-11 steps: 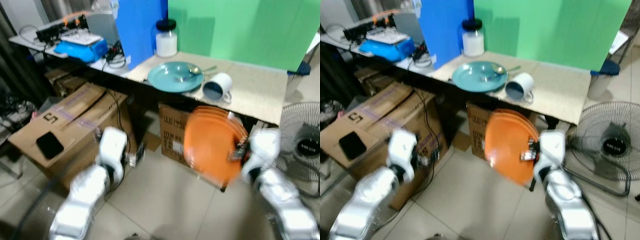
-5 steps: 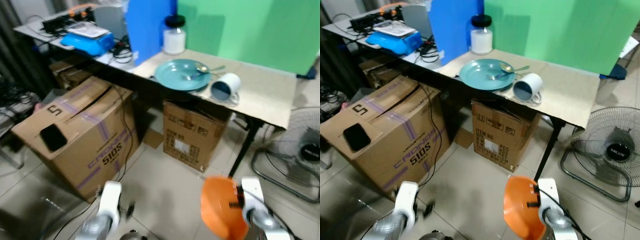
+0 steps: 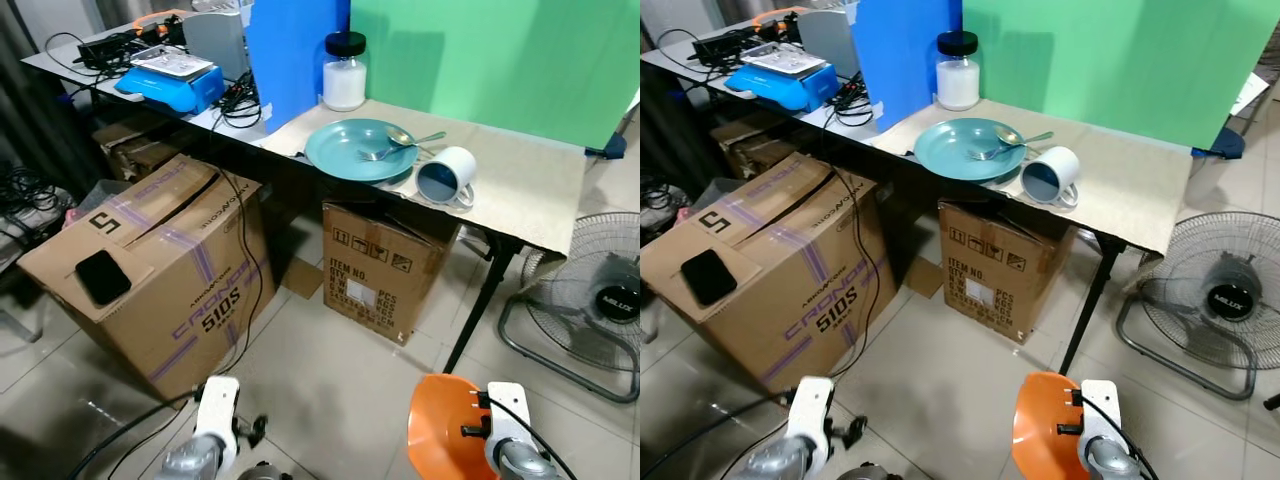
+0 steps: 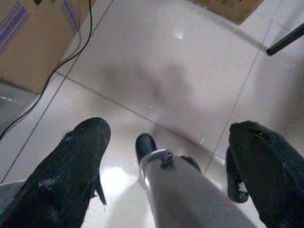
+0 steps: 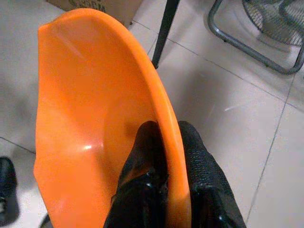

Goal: Setting the table

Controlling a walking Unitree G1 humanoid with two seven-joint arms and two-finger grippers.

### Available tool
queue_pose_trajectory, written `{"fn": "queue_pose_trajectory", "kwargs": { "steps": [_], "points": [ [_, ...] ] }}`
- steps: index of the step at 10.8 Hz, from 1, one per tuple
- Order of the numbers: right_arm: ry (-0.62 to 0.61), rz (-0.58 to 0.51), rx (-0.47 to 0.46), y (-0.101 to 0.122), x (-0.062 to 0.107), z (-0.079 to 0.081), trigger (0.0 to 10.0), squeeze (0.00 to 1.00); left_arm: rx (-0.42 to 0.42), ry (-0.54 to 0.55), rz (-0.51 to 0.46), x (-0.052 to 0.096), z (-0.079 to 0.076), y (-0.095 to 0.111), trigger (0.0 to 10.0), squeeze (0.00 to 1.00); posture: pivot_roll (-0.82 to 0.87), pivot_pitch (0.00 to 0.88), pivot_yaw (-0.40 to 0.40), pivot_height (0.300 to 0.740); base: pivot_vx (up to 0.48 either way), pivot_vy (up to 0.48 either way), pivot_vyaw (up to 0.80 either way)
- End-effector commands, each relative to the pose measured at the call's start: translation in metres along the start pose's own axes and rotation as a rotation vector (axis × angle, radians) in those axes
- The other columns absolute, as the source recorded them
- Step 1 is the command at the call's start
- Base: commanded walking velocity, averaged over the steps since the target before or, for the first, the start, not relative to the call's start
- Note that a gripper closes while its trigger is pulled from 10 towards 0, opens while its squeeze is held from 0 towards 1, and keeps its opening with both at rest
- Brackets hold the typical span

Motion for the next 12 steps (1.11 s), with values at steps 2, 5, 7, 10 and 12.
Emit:
{"fn": "queue_pose_trajectory", "kwargs": {
  "steps": [2, 5, 7, 10, 12],
  "points": [
    [-0.002, 0.031, -0.056, -0.012, 0.001, 0.005, 10.0, 0.0, -0.056, 0.032, 0.022, 0.001, 0.01, -0.001, 10.0, 0.0, 0.09, 0.0, 0.062, 0.74, 0.0, 0.0, -0.73],
    [-0.015, 0.023, -0.103, -0.012, 0.001, 0.003, 10.0, 0.0, -0.078, 0.079, 0.043, -0.001, 0.017, 0.005, 10.0, 0.0, 0.09, 0.0, 0.072, 0.74, 0.0, 0.0, -0.8],
    [-0.022, 0.02, -0.131, -0.01, 0.0, 0.002, 10.0, 0.0, -0.082, 0.087, 0.018, -0.003, 0.018, 0.016, 10.0, 0.0, 0.08, 0.0, 0.074, 0.74, 0.0, 0.0, -0.8],
    [-0.029, 0.036, -0.159, -0.008, -0.001, -0.007, 10.0, 0.0, -0.087, 0.086, 0.014, -0.001, 0.024, 0.019, 10.0, 0.0, 0.08, 0.0, 0.074, 0.74, 0.18, 0.0, -0.53],
    [-0.029, 0.039, -0.167, -0.007, -0.002, -0.01, 10.0, 0.0, -0.088, 0.083, 0.02, -0.001, 0.023, 0.016, 10.0, 0.0, 0.09, 0.0, 0.074, 0.74, 0.27, 0.0, 0.0]
  ]
}}
Point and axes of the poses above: a point about 5 cm out from each wrist's last joint towards the gripper, its own x axis pointing back from the gripper into the wrist, its own y axis along the axis of the wrist's last joint, z = x × y, the point moved 5 cm from there along -x, pointing out of the wrist towards the gripper, and after that the axes turned 2 degrees about x, right-handed, at the moved point
